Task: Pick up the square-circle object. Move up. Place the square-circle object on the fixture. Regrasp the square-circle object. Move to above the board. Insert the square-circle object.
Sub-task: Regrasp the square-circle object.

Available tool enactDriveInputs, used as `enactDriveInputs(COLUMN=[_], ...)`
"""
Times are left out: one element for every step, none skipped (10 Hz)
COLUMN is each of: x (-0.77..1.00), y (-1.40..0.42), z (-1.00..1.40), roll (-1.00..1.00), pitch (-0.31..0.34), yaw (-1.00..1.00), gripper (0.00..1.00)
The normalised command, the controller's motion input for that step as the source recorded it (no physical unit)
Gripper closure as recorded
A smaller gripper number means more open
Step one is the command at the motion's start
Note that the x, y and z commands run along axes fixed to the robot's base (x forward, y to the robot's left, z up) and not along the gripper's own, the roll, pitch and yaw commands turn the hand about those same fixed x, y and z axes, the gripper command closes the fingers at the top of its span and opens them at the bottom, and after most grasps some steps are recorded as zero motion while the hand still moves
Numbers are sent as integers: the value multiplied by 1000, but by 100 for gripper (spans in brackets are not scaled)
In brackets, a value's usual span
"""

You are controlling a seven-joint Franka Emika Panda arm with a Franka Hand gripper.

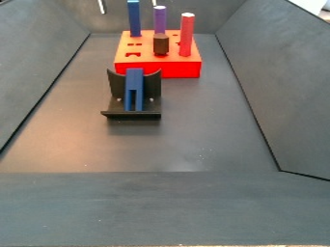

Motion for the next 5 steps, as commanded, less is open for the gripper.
enactDriveInputs(x=[-26, -12, -1, 12, 23], y=[-19, -21, -22, -24, -24], z=[17, 13, 1, -8, -7], roll=[1000, 1000, 1000, 1000, 1000], pitch=[-28, -25, -19, -13, 0], yaw=[9, 10, 10, 12, 14], gripper=[0, 0, 0, 0, 0])
